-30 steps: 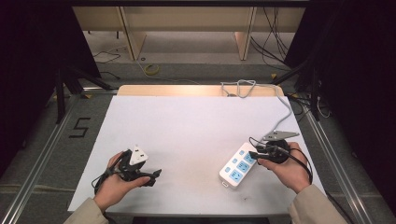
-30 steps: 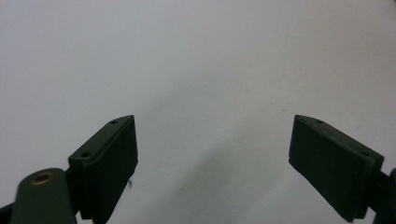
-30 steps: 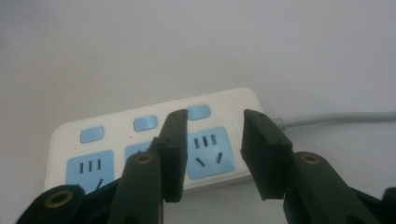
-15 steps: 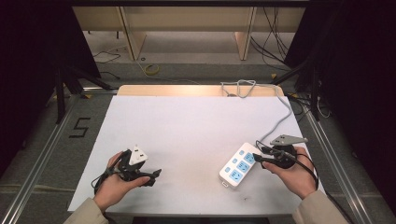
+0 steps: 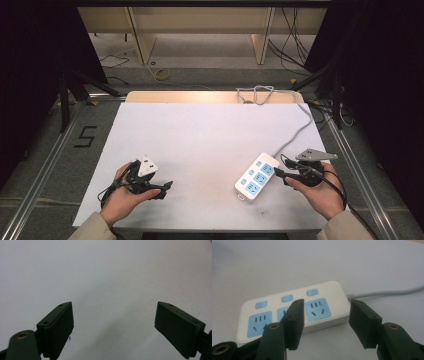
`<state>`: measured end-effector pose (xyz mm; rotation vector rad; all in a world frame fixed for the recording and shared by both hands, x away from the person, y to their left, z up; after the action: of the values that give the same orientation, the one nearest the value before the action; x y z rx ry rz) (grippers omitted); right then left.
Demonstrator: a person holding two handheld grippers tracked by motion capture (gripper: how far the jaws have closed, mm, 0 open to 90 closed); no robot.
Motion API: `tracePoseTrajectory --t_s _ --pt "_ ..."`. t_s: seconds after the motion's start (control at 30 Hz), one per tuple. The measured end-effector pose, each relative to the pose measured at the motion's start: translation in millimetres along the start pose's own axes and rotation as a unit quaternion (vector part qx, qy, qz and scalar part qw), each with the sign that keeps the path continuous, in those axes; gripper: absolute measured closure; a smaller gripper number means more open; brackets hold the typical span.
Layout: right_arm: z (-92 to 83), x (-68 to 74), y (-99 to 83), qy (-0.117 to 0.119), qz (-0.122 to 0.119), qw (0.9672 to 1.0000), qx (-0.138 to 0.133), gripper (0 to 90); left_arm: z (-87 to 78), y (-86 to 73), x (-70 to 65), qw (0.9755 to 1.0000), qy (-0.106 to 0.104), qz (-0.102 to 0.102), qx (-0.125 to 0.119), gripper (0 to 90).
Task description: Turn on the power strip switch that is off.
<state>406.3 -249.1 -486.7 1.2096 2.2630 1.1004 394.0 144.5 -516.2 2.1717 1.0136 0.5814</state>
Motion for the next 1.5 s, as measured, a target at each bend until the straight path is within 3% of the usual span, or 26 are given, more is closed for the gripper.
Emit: tracePoseTrajectory --t_s 0.4,0.6,1.03,1.5 --pt "-9.6 1.2 -8.2 0.008 -0.005 0.9997 -0.021 37.5 -0.7 0.0 0.4 1.0 0.002 -0.004 -0.001 15.1" --pt "-13.3 1.2 -15.2 0.016 0.007 0.9994 -0.029 33.5 -1.5 -0.4 0.6 1.0 0.002 -0.003 -0.003 15.0" --pt "-21.5 -1.7 -31.1 0.005 0.008 0.9993 -0.037 32.4 -2.1 -0.1 0.4 1.0 0.002 0.002 -0.003 15.0" --pt "-21.9 -3.5 -35.5 0.0 0.007 0.9993 -0.037 32.4 -1.6 0.6 -1.4 1.0 -0.002 0.003 -0.005 15.1"
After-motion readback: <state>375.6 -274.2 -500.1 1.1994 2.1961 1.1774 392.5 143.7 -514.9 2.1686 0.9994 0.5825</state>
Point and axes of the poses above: each handheld gripper's, and its own axes: z roughly forward along the jaws, y roughly out of its top, x roughly to its left, the point moved 9 cm from there along z, roughly forward along the jaws, and after that the axes turned 2 degrees about y, right-handed, at the moved point
